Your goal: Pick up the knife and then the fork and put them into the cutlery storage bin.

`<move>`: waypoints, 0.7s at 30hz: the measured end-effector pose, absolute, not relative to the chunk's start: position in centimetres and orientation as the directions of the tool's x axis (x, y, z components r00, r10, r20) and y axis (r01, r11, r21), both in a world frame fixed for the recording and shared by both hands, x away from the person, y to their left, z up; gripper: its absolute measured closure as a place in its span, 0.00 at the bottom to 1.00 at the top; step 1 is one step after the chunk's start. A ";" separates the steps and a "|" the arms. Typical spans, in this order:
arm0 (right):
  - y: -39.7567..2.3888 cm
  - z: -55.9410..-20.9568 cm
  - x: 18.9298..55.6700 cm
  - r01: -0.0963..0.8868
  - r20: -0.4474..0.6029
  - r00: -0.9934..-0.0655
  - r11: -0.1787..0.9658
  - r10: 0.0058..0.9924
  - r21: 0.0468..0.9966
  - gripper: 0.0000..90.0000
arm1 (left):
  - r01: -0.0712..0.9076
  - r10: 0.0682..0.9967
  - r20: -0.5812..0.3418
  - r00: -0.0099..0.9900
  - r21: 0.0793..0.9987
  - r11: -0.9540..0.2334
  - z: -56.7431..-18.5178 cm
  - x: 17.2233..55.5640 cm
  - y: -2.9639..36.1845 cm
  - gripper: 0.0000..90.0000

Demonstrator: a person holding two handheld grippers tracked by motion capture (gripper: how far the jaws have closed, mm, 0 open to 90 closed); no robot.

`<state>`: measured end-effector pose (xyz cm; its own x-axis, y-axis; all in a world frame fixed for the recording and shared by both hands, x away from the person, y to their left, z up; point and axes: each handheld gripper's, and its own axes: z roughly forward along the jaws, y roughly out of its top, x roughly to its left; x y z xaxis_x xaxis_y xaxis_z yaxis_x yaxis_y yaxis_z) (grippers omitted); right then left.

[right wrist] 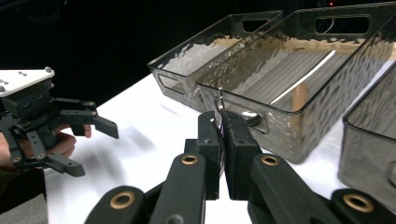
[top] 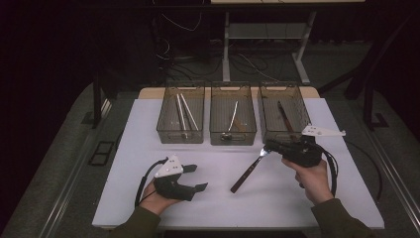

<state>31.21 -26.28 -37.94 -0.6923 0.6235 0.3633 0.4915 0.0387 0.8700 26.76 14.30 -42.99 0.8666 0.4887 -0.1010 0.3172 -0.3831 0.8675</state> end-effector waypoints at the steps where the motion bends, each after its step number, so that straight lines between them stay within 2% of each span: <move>1: -26.3 -37.9 31.2 0.491 0.362 -0.691 0.038 0.626 0.870 0.96 | 0.317 0.489 -0.099 0.867 0.867 -0.385 -43.1 26.7 14.5 0.21; 9: -27.1 -37.3 31.8 0.482 0.348 -0.679 0.034 0.647 0.876 0.96 | 0.346 0.527 -0.099 0.844 0.851 -0.395 -44.0 26.8 15.3 0.00; 21: -29.6 -35.5 33.0 0.462 0.311 -0.651 0.036 0.692 0.886 0.96 | 0.361 0.552 -0.092 0.829 0.841 -0.404 -44.1 27.0 15.2 0.00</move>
